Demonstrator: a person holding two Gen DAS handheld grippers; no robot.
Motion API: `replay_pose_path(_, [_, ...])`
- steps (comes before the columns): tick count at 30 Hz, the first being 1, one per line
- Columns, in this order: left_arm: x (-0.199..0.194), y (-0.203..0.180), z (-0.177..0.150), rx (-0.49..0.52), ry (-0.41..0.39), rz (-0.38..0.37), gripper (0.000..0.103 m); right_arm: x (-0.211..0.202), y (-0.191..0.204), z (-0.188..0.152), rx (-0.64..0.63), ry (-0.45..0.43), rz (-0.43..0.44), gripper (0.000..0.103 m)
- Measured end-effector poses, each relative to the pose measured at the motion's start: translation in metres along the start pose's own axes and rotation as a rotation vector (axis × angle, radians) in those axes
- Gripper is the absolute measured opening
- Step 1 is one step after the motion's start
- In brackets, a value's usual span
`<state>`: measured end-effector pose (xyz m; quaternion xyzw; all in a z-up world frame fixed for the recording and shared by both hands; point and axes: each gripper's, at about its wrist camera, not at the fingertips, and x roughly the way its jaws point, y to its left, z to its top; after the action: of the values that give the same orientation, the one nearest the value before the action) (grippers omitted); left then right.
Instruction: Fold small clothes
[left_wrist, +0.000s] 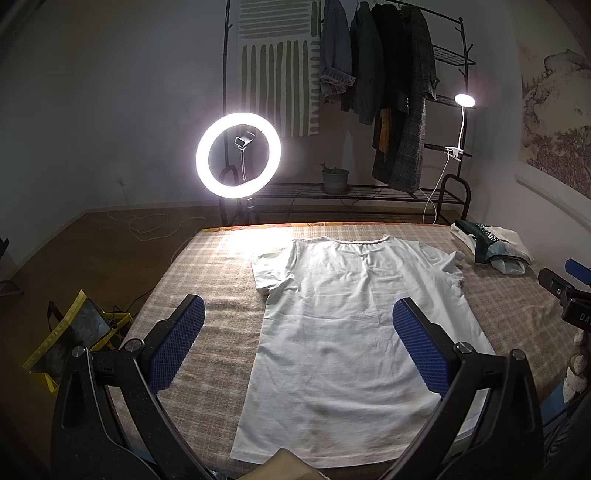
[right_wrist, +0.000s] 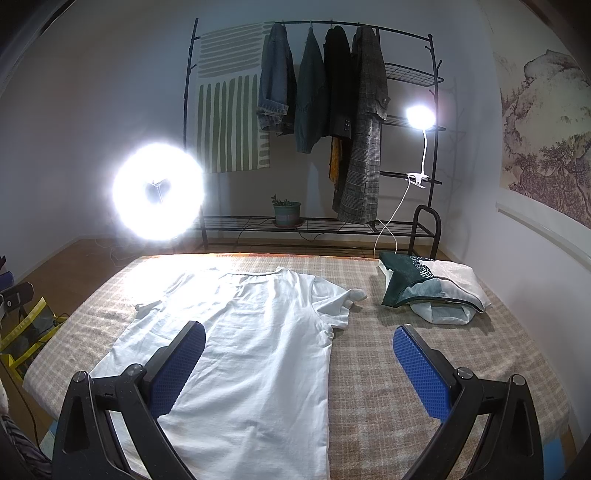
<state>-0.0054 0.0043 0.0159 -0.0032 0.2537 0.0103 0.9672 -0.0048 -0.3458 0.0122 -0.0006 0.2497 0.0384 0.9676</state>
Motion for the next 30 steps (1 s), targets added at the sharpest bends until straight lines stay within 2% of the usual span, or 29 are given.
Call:
replay_pose_path(20, [0.001, 0.005, -0.005, -0.009, 0.006, 0.009, 0.103, 0.003, 0.007, 0.004, -0.002, 0.003, 0.010, 0.103])
replay_pose_path(30, [0.009, 0.023, -0.015, -0.034, 0.039, 0.043, 0.103, 0.011, 0.029, 0.010, -0.027, 0.008, 0.041, 0.103])
